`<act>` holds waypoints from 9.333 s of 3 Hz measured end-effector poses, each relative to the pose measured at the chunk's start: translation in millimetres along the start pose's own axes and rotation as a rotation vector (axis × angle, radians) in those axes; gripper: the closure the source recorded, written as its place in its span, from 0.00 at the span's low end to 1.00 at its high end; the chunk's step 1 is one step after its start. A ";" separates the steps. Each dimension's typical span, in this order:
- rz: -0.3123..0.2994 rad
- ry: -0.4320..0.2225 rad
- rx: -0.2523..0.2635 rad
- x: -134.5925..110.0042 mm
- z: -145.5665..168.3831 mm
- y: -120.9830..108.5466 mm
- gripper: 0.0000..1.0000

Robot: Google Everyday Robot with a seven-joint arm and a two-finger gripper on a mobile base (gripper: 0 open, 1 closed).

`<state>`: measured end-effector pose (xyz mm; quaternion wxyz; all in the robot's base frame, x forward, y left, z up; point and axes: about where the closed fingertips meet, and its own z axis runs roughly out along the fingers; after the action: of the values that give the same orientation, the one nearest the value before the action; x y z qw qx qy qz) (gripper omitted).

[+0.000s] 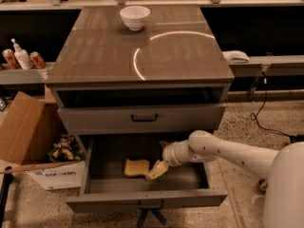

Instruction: Pick sponge from middle drawer and place on counter

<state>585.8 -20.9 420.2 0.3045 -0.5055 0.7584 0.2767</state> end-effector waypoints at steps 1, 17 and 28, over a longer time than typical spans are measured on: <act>0.034 -0.014 0.029 3.7 28.0 -3.0 0.00; -0.031 -0.046 0.080 -33.8 -12.4 27.3 1.00; -0.507 -0.183 0.388 -176.2 -337.6 46.9 1.00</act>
Offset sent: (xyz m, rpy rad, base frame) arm 0.0171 0.0568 -0.0522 -0.0082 0.0067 -0.0693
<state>533.9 -145.4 779.5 0.5208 -0.5839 0.6167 0.0869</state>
